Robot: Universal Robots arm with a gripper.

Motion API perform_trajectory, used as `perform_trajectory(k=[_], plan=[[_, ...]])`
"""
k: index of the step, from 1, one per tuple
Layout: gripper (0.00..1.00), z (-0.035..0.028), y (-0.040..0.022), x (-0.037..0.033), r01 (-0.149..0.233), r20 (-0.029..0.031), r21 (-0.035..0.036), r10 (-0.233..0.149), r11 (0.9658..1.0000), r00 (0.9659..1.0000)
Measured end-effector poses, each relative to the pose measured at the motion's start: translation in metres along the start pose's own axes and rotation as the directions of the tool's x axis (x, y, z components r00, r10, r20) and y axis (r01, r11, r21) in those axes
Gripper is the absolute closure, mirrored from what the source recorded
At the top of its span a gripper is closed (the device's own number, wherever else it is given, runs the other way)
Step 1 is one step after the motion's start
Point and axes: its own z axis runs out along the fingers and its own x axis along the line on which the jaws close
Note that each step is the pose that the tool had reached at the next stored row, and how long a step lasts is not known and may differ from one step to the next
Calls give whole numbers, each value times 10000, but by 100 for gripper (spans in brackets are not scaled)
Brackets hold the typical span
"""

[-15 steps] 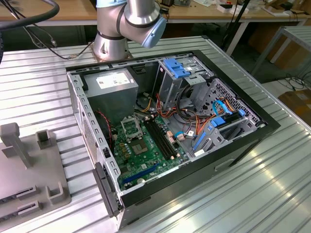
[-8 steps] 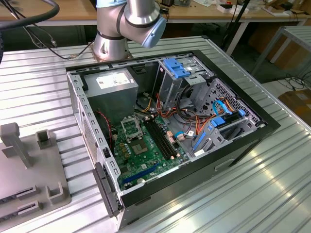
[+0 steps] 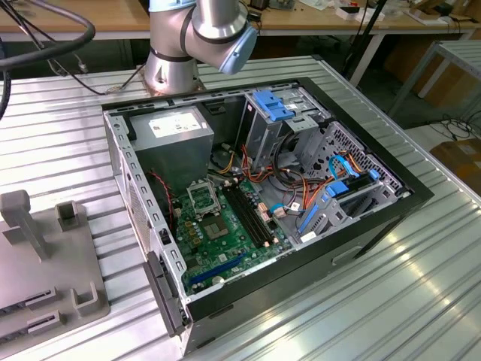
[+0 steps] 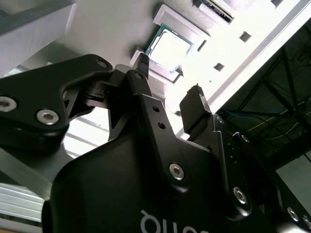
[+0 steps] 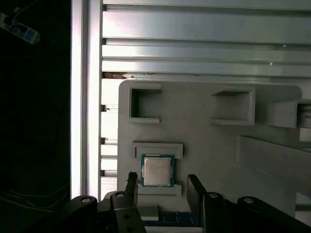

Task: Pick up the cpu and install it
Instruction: 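Pick up the cpu and move it towards the insertion slot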

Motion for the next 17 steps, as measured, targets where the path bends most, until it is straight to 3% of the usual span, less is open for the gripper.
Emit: perform_trajectory(k=[15, 17], plan=[[47, 308, -31, -3, -13, 1, 0, 13, 10000, 10000], [40, 346, -32, -1, -12, 1, -1, 12, 10000, 10000]])
